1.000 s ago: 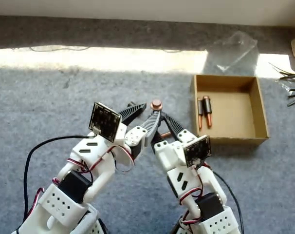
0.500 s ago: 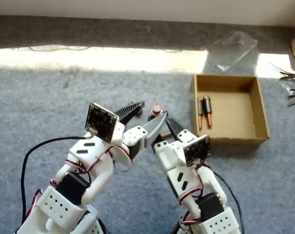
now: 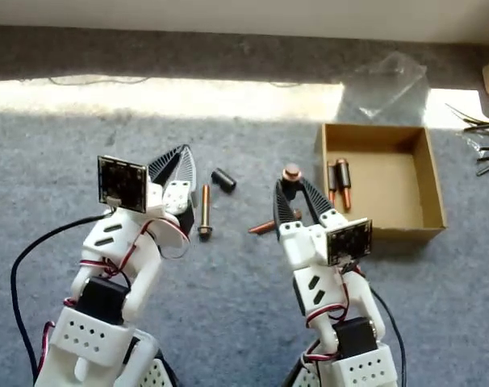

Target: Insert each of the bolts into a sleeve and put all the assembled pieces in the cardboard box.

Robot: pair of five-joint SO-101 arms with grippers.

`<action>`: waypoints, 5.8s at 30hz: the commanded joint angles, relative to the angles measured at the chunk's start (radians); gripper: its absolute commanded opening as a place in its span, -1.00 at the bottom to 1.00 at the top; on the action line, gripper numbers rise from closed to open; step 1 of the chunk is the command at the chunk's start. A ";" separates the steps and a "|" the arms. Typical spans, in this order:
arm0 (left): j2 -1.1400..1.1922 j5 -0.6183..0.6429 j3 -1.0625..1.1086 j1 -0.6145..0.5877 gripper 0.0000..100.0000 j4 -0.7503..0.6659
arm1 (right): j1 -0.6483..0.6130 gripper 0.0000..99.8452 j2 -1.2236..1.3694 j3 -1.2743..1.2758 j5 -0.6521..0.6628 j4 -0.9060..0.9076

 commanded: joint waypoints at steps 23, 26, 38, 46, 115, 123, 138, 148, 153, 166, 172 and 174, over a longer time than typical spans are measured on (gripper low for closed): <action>-0.549 -0.149 0.248 -0.197 -0.99 0.138 | 0.119 -0.94 0.042 -0.328 0.066 0.604; -0.513 -0.150 0.245 -0.199 -0.99 0.141 | 0.120 -0.94 0.153 -0.407 0.068 0.615; -0.529 -0.146 0.272 -0.394 -0.99 0.215 | 0.318 -0.94 0.992 -0.937 0.071 0.616; -0.530 -0.150 0.351 -0.395 -0.99 0.215 | 0.441 -0.98 1.477 -1.265 0.141 0.618; -0.530 -0.150 0.481 -0.387 -0.99 0.098 | 0.383 -0.98 2.436 -2.178 0.307 1.139; -0.530 -0.150 0.481 -0.387 -0.99 0.098 | 0.384 -0.99 2.439 -2.178 0.304 1.138; -0.530 -0.150 0.483 -0.387 -0.99 0.098 | 0.384 -0.82 2.440 -2.176 0.304 1.141; -0.530 -0.150 0.483 -0.387 -0.99 0.098 | 0.381 -0.82 2.433 -2.218 0.308 1.191; -0.530 -0.150 0.483 -0.387 -0.99 0.098 | 0.380 -0.82 2.434 -2.476 0.307 1.376; -0.530 -0.150 0.473 -0.394 -0.99 0.106 | 0.222 -0.82 2.433 -2.760 0.301 1.455; -0.530 -0.150 0.476 -0.395 -0.99 0.103 | 0.090 -0.82 2.434 -2.761 0.305 1.454; -0.530 -0.152 0.479 -0.395 -0.99 0.100 | 0.048 -0.82 2.434 -2.760 0.307 1.454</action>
